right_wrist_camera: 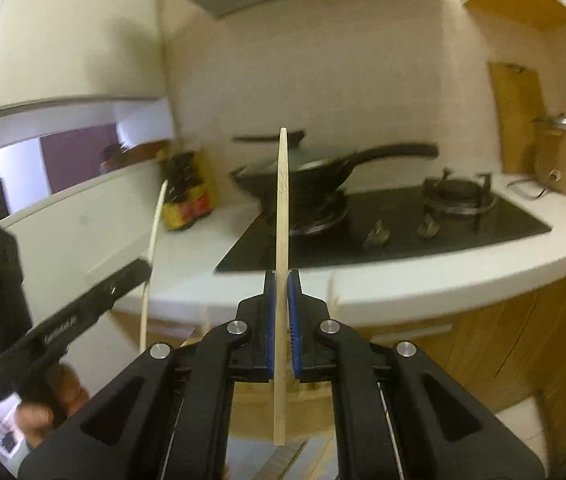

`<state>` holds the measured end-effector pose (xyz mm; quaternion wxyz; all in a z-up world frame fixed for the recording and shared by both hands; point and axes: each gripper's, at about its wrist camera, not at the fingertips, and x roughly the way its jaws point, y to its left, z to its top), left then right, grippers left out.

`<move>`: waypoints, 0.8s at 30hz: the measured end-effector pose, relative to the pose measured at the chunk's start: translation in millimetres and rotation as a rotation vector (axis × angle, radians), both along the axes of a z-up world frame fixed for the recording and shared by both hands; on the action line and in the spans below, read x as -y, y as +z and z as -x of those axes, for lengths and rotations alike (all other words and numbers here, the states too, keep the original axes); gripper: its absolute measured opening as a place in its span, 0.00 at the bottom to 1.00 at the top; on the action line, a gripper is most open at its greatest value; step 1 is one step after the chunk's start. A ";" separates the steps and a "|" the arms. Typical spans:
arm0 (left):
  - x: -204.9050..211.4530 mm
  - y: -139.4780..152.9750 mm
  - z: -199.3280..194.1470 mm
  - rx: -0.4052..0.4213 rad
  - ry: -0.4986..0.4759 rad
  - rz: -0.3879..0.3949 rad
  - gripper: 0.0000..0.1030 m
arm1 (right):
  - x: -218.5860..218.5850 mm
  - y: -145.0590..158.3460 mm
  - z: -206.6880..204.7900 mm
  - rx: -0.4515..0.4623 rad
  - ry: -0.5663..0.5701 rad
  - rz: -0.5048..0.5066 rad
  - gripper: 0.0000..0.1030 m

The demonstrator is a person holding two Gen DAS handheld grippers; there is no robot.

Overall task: Organize utensils
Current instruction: 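Lift both chopsticks and drop them into the beige holder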

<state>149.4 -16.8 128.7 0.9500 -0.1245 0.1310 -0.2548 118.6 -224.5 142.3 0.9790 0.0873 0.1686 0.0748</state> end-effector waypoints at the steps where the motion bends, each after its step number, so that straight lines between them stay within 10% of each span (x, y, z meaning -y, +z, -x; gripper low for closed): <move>1: 1.0 -2.0 -3.0 0.009 0.017 0.003 0.04 | 3.5 1.0 -6.0 0.013 -0.007 -0.009 0.04; 24: 9.3 -46.2 -21.0 0.110 0.178 -0.078 0.05 | -11.5 -60.3 -50.5 0.057 -0.130 0.035 0.04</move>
